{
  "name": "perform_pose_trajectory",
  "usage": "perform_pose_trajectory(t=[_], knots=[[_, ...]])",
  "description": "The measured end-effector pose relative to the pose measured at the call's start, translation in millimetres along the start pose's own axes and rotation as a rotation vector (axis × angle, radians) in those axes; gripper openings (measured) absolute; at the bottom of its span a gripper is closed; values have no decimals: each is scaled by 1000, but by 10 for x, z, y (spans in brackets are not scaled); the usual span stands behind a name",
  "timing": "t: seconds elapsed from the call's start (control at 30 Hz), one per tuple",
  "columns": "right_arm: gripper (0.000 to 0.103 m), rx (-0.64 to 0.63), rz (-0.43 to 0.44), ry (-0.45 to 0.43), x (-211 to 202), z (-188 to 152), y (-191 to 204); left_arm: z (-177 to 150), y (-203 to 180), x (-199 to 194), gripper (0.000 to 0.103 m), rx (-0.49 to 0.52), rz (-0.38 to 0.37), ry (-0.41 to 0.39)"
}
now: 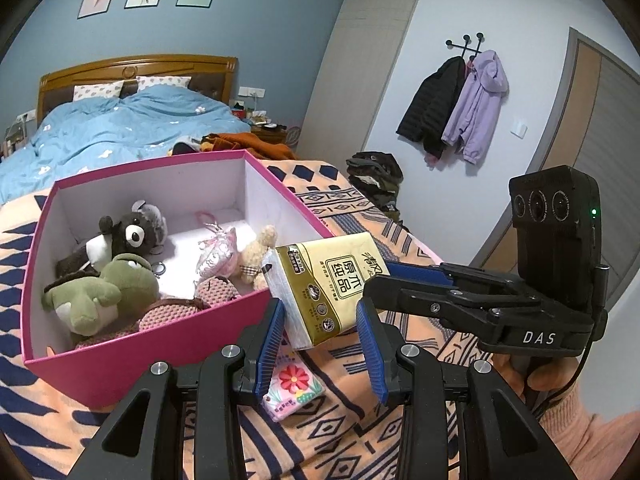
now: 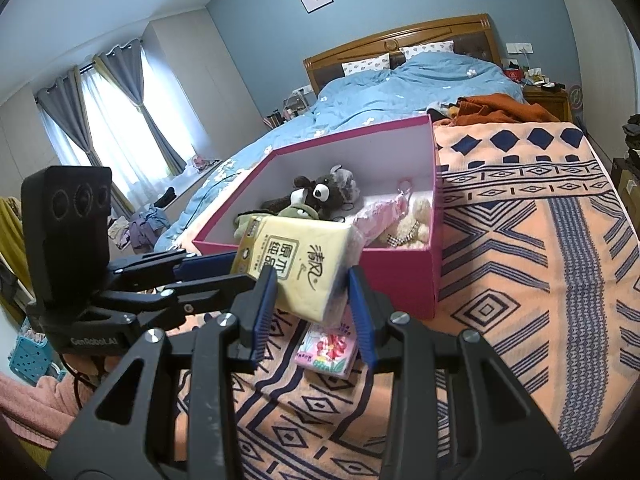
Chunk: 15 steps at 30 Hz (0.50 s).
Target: Organize objects
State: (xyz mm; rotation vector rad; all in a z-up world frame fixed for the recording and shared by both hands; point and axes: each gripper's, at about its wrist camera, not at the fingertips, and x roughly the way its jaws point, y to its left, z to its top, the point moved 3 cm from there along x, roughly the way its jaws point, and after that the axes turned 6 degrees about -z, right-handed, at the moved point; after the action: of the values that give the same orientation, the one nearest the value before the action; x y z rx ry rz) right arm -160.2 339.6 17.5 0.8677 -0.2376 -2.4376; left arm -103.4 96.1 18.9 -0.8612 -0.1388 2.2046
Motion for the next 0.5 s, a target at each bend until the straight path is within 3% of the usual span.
perform_pose_trajectory(t=[0.5], knots=[[40,-2,-16,-1,113,144,-93,132,102,125,37,-27,0,7]])
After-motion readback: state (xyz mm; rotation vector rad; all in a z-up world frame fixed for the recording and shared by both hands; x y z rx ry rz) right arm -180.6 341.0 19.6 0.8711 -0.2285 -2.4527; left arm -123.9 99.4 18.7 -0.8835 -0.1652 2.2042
